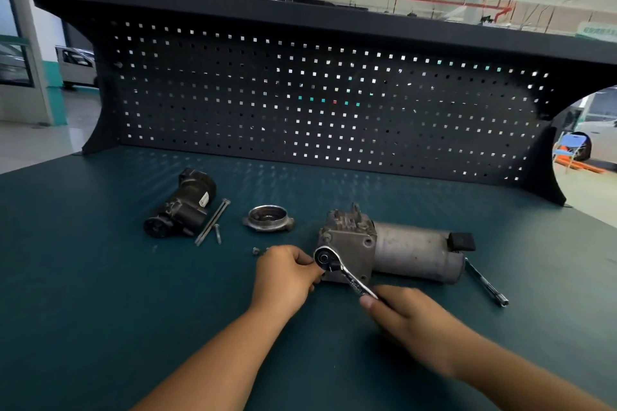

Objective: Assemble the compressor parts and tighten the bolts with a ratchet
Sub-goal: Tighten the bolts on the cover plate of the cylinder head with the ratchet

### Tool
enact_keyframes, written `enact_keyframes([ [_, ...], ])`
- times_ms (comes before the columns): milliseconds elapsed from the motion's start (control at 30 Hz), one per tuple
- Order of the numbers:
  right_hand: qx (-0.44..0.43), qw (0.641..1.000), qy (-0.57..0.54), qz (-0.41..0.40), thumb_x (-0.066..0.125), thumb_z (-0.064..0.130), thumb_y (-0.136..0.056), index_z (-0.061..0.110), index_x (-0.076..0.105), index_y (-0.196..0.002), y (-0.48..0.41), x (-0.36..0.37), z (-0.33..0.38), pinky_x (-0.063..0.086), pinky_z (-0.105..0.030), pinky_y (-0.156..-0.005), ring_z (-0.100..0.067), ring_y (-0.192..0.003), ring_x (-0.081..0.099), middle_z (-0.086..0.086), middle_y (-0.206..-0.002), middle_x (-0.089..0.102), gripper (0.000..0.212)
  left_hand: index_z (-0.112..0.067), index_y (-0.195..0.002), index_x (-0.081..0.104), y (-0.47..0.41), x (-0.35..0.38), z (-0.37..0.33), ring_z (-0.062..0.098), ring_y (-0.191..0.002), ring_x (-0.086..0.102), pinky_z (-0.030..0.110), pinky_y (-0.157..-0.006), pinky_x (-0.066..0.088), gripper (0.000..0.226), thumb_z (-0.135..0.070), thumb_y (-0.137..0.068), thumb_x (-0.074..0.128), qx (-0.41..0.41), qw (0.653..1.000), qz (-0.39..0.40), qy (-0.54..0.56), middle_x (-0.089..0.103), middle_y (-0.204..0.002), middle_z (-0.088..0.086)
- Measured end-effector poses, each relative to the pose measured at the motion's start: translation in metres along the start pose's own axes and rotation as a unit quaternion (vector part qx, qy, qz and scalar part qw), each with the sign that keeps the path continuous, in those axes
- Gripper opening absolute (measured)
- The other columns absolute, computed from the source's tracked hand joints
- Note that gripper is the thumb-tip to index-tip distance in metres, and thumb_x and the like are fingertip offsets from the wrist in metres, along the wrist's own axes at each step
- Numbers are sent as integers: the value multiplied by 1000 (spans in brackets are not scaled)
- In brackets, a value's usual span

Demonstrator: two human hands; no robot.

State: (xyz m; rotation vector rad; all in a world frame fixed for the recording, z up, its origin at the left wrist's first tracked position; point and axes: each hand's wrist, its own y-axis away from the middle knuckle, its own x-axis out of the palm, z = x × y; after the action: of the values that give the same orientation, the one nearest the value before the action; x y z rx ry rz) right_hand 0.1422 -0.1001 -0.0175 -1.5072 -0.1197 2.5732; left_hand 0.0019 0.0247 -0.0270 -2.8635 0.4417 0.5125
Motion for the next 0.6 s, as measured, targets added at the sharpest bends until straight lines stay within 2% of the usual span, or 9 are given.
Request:
enact_keyframes([
  [100, 3, 1000, 1, 1, 45, 42, -95, 17, 38, -66, -1, 3, 0, 32, -22, -55, -3, -51, 36, 7, -54, 41, 39, -17, -51, 60, 0, -1, 0, -2, -35, 48, 10, -35, 32, 26, -3, -72, 66, -2, 1000, -4, -13, 60, -45, -2],
  [200, 16, 997, 60, 36, 46, 44, -94, 21, 40, -63, -4, -18, 2, 36, -23, -57, -1, -51, 40, 8, -55, 45, 39, -18, -49, 58, 0, -1, 1, -2, -35, 48, 10, -35, 32, 30, -3, -74, 65, 4, 1000, -7, -19, 62, -48, 1],
  [267, 24, 988, 137, 64, 46, 47, -93, 21, 45, -66, -9, -40, 10, 37, -20, -58, 0, -53, 42, 8, -59, 47, 38, -18, -49, 58, -1, 0, 1, -1, -36, 49, 10, -36, 33, 29, -5, -74, 66, 11, 1000, -6, -17, 62, -48, 0],
  [333, 25, 970, 230, 77, 48, 52, -90, 21, 46, -65, -18, -65, 23, 33, -17, -53, 0, -54, 42, 8, -59, 46, 40, -17, -52, 60, -2, 1, 0, 2, -41, 51, 12, -38, 36, 26, -9, -76, 67, 11, 1000, -2, -13, 64, -52, 1],
  [500, -14, 901, 430, 60, 56, 56, -81, 29, 43, -59, -48, -111, 74, 32, -22, -51, -1, -59, 43, 14, -62, 45, 38, -15, -56, 63, -3, 2, 3, 2, -41, 53, 15, -41, 41, 23, -18, -76, 72, 18, 1000, -4, 7, 65, -53, 1],
  [600, -68, 852, 518, 42, 59, 52, -84, 27, 49, -67, -69, -119, 98, 47, -28, -66, -15, -70, 53, 12, -66, 46, 32, -12, -60, 66, -4, 4, 4, 6, -45, 56, 19, -47, 45, 22, -25, -76, 75, 18, 1000, -4, 12, 69, -59, 4],
])
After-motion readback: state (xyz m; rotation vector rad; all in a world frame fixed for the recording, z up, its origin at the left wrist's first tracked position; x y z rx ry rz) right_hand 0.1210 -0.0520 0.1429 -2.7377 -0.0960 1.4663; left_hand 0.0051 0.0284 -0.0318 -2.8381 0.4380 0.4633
